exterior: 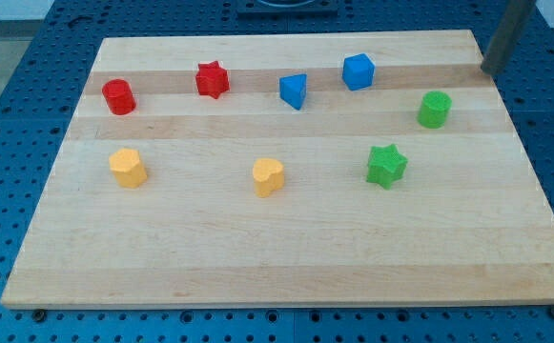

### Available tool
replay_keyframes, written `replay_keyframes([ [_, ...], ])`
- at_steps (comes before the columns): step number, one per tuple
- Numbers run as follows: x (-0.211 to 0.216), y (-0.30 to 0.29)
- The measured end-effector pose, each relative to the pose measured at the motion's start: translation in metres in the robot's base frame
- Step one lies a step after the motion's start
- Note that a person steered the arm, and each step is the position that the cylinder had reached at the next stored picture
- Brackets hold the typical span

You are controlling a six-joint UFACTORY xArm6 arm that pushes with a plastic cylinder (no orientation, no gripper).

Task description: Move your arm towards the top center of the board

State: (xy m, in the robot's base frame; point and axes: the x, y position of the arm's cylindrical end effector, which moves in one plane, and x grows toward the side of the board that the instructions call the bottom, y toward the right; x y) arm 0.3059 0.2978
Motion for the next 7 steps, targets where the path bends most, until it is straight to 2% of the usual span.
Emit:
replay_keyframes([
  [4, 0.228, 0.000],
  [5, 0.260, -0.001],
  [6, 0.256, -0.003],
  [7, 0.186, -0.002],
])
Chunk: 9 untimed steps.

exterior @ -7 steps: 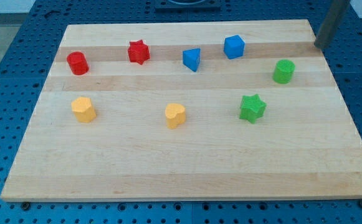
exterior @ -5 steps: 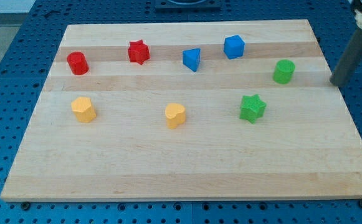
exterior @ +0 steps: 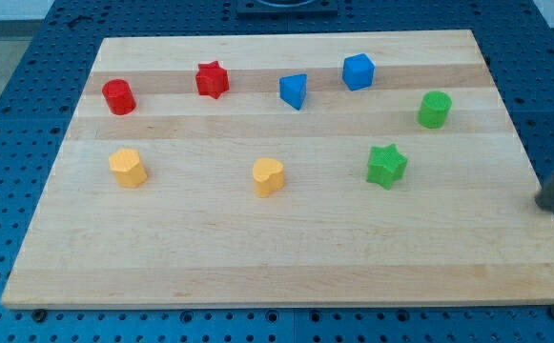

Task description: Move your arm towards the top center of the board

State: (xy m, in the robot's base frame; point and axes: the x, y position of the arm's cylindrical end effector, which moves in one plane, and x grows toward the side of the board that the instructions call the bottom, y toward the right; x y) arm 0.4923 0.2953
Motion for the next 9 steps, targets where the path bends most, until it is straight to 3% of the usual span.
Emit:
replay_keyframes([
  [3, -0.260, 0.002],
  [4, -0.268, 0.002],
  [5, -0.283, -0.070],
  [6, -0.300, -0.162],
  [9, -0.290, -0.447],
])
